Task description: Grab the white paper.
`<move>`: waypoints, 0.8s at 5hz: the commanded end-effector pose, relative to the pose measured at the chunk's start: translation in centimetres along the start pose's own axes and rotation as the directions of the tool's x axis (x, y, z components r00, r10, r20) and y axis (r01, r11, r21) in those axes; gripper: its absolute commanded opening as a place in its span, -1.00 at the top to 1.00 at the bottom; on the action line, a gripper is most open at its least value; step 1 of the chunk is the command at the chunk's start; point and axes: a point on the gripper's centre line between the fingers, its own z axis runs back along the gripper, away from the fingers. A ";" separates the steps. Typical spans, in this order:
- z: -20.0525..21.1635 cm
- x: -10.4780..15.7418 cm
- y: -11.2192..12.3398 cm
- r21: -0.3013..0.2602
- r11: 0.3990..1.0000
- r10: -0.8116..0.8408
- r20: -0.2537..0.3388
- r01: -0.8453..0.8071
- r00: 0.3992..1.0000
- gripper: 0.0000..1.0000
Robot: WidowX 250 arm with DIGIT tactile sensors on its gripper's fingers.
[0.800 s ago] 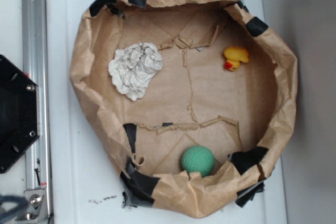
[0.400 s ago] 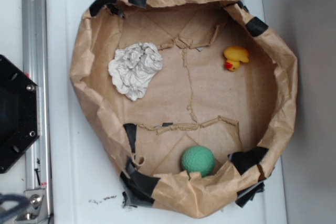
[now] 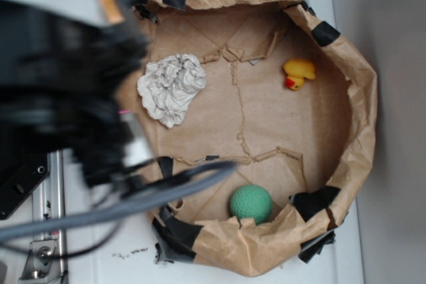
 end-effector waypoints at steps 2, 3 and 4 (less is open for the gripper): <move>-14.7 0.6 0.8 0.016 0.988 -0.148 -0.138 0.152 0.979 -1.00; -18.8 -1.9 2.5 -0.013 0.991 -0.130 -0.249 0.131 0.960 -1.00; -20.5 -2.6 3.0 -0.028 0.987 -0.157 -0.294 0.156 0.943 -1.00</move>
